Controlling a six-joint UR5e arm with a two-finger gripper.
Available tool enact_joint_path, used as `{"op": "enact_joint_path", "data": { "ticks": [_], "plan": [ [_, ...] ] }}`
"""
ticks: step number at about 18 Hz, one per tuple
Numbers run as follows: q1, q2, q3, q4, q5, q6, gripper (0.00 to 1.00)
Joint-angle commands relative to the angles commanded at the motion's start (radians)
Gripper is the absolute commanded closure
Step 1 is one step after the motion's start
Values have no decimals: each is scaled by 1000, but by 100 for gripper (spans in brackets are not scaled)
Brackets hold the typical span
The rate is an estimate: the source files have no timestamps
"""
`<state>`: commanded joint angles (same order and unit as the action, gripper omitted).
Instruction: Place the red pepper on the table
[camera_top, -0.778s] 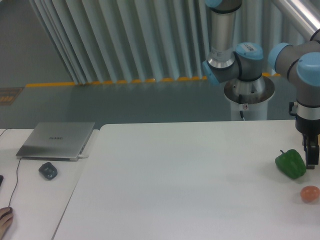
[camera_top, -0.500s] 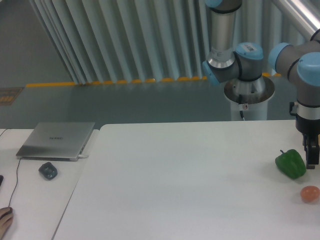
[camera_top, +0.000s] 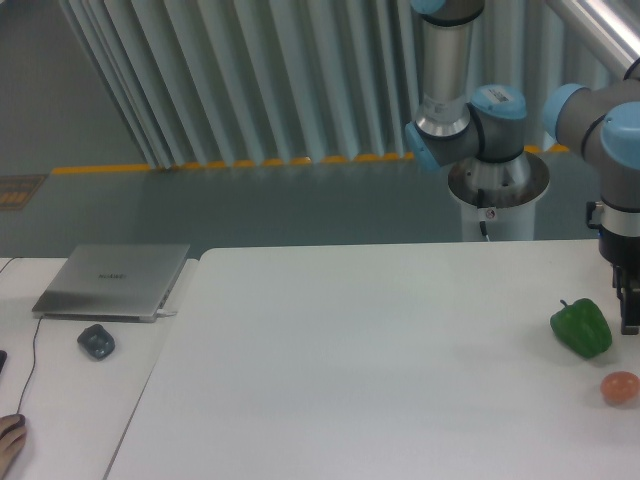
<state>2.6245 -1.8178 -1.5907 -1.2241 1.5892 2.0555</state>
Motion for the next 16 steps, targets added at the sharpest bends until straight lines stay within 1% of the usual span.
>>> {"op": "enact_joint_path", "data": {
  "ticks": [2,4,6,9,12,13,16],
  "plan": [
    [11,3,1,3,8,-17,0],
    [44,26,0,8,6,-84,0],
    [67,28,1,8,0,-80,0],
    [121,28,5,11,-6,-43,0],
    [181,26,18,11,-9,141,0],
    [212,17,32,11,-20,254,0],
    [256,-5,38,11,-31,412,0]
  ]
}}
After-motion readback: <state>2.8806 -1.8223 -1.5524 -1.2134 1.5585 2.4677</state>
